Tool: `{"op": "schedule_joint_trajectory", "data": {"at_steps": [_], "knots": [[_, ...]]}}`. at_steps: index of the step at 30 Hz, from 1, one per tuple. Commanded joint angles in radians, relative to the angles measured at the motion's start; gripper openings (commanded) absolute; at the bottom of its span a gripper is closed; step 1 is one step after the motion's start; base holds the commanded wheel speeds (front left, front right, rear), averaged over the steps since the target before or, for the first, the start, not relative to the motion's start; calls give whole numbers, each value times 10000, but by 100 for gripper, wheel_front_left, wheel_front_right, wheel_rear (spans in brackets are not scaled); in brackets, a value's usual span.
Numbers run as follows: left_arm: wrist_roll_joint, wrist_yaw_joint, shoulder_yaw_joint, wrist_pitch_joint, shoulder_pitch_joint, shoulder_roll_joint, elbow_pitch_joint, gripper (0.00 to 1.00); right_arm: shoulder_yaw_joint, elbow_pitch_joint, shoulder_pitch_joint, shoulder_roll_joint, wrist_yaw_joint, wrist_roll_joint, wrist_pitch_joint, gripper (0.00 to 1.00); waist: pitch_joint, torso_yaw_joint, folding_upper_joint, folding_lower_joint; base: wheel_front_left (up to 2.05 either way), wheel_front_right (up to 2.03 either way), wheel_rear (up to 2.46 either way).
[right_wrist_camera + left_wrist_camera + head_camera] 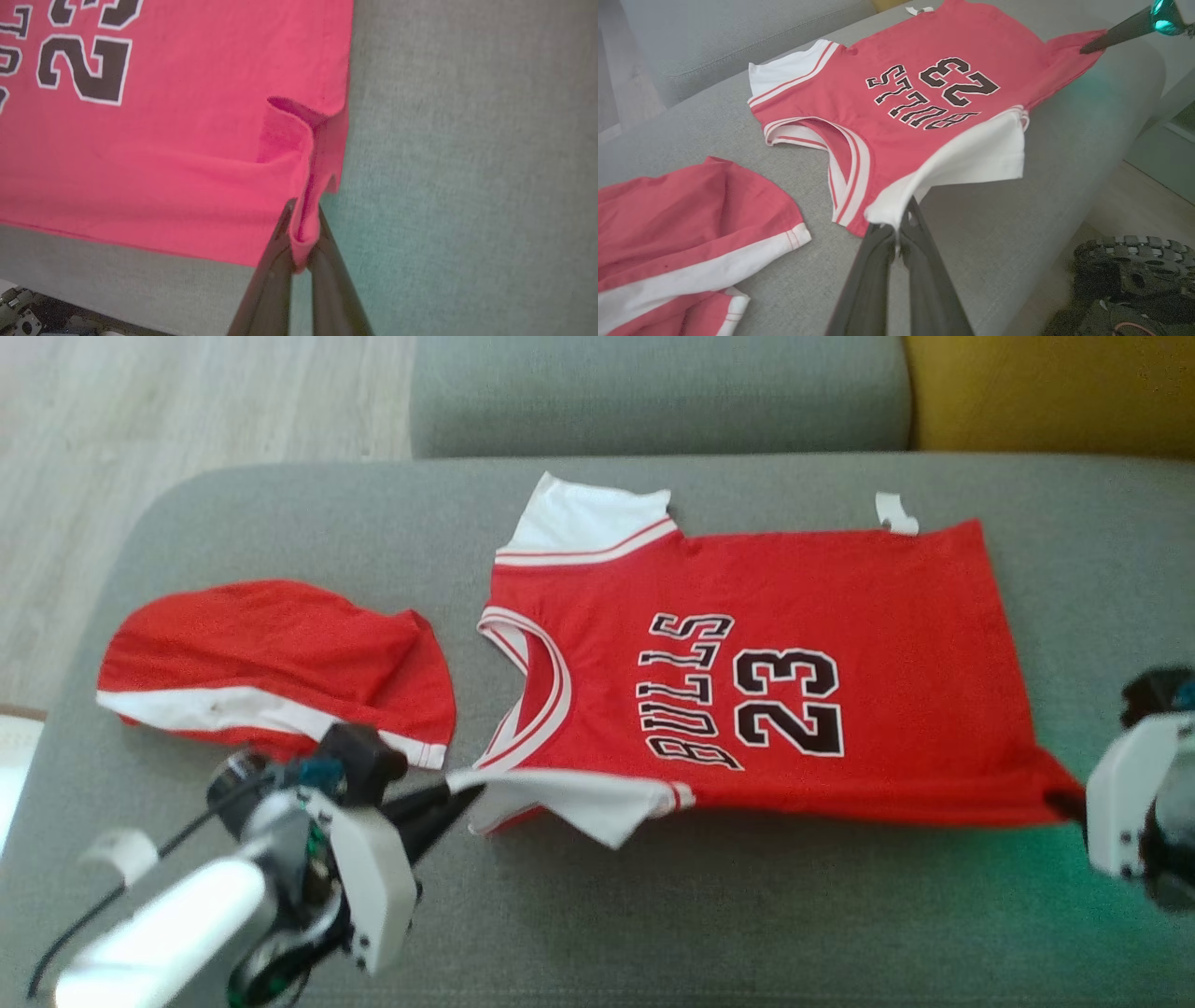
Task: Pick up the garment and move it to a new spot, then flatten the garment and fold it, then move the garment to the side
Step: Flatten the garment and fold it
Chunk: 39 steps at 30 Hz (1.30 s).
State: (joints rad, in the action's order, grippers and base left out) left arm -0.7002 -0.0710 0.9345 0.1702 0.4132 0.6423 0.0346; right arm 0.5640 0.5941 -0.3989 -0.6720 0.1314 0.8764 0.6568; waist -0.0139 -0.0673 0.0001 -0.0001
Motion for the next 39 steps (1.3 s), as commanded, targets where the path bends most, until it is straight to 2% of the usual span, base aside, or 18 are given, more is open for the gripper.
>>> {"op": "schedule_joint_trajectory", "data": {"at_steps": [1,11,19,20,21,22,26,32,36,39], "knots": [[133,-63,-528,-48,879,176,-3,0,-195,-199,-503,-222,-7,-202,86,0,-269,27,-1,1,0,0,0],[634,-440,-146,-3,2346,-201,1306,0,-649,148,-1738,296,-7,-1082,557,0,-1191,98,-1,1,0,0,0],[908,-581,642,-162,3752,-775,2703,0,-691,620,-2661,606,-7,-1637,739,0,-1941,117,-1,1,0,0,0],[915,-585,739,-223,3920,-869,2898,0,-674,686,-2783,605,-7,-1779,664,16,-2023,123,-1,1,0,0,0],[919,-588,826,-287,4082,-964,3112,16,-703,784,-2904,619,-7,-1915,528,100,-2096,131,-1,1,0,0,0],[971,-590,891,-397,4257,-1054,3332,98,-773,924,-3029,669,-7,-2029,389,100,-2166,143,-1,1,0,0,0],[1171,-588,939,-1000,4805,-1501,4301,100,-1125,1301,-3489,1037,-7,-2378,-734,100,-2309,187,-1,1,0,0,0],[1102,-132,452,-2548,4925,-2158,5342,100,-1022,1559,-3533,1379,-7,-2749,-2395,100,-2105,240,-1,1,0,0,0],[821,599,-136,-3694,4568,-2504,5646,100,-1061,1581,-3276,1481,-7,-2980,-4004,100,-1736,247,-1,1,0,0,0],[500,1203,-763,-4162,4097,-2795,5425,100,-1248,1449,-2916,1688,-7,-3102,-5384,100,-1393,216,-1,1,0,0,0]]}}
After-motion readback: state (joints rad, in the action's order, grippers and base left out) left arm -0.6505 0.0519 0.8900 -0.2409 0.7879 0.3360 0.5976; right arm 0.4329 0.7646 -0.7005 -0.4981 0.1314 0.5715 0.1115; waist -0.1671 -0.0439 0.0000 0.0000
